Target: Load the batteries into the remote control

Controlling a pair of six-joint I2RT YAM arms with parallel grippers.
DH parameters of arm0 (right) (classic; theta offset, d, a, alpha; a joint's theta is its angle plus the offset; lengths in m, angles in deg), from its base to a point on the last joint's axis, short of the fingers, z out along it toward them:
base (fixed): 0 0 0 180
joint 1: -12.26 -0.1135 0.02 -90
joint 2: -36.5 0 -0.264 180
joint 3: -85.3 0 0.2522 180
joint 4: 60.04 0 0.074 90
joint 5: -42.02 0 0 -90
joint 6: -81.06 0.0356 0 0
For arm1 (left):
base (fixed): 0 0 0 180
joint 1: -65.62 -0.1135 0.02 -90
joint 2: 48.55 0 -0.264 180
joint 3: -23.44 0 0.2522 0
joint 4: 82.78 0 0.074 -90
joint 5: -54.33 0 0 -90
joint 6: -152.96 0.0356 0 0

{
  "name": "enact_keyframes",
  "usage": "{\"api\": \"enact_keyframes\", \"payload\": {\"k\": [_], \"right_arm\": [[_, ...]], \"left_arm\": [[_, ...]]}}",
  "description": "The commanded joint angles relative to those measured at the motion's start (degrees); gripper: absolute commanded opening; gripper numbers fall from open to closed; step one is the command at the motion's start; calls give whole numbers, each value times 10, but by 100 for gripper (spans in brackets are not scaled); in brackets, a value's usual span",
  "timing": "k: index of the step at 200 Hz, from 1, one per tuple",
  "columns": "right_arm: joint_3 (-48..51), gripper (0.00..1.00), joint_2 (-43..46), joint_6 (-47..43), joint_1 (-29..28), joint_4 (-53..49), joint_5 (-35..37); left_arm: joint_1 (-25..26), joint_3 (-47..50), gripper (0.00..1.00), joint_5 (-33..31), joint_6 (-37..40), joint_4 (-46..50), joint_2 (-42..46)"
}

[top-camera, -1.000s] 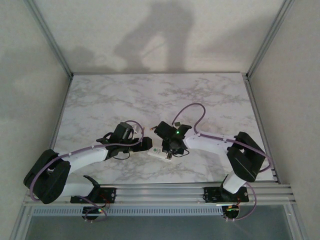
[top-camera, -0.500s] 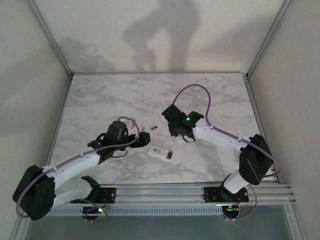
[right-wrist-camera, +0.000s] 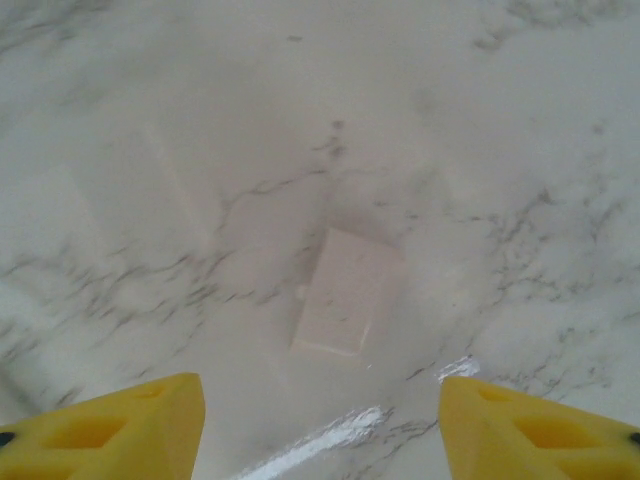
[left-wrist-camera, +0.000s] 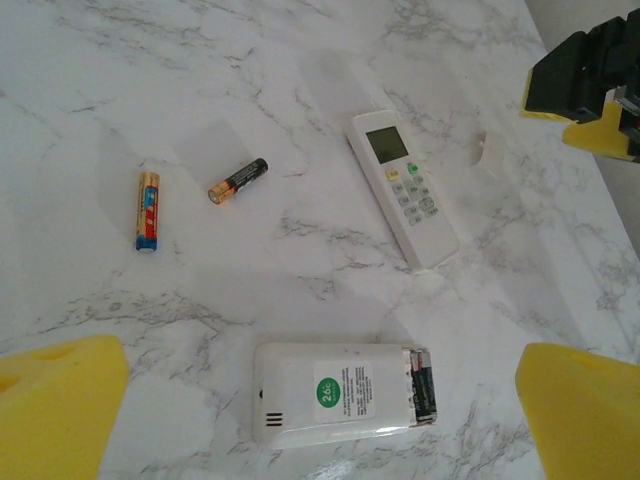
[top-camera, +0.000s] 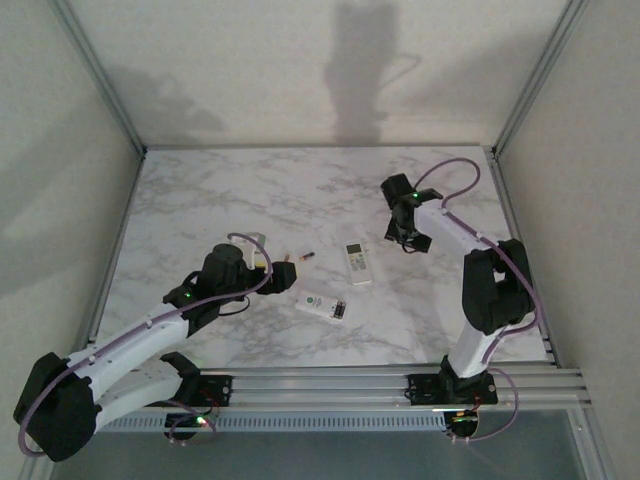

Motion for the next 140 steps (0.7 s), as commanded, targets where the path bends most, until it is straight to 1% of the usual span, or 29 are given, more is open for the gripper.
{"api": "enact_keyframes", "payload": {"k": [1,7,13,30,38,57,82,90,97,101,111,127,140], "right_arm": [[14,66,-9,-11,18,45,-51],[11,66,-12,-78,22,65,-69],[5,66,-16,-140,21,70,-71],[-3,67,-16,-314,21,64,-68],[-4,70,-14,-391,24,55,-82],[-4,75,-16,-507,28,36,-76],[3,81,-23,-592,39,13,-91],[14,84,-23,-614,40,22,-103],[21,89,-23,-632,41,30,-120],[24,91,-25,-640,41,34,-126],[20,92,-37,-657,45,30,-147],[-5,93,-66,-672,61,5,-157],[-18,92,-83,-677,83,-9,-192]], "left_arm": [[6,6,99,-5,22,-1,15],[6,6,99,-6,25,3,18],[6,6,99,-8,27,5,21],[6,6,99,-16,32,11,33],[6,9,99,-19,33,10,38],[6,20,99,-28,30,-3,44],[6,14,99,-31,33,1,33],[6,13,99,-25,35,0,31],[6,15,99,-22,35,-4,31],[6,16,99,-21,34,-6,32],[6,19,99,-19,36,-10,33],[6,17,99,-18,41,-9,33],[6,14,99,-20,46,-2,31]]}}
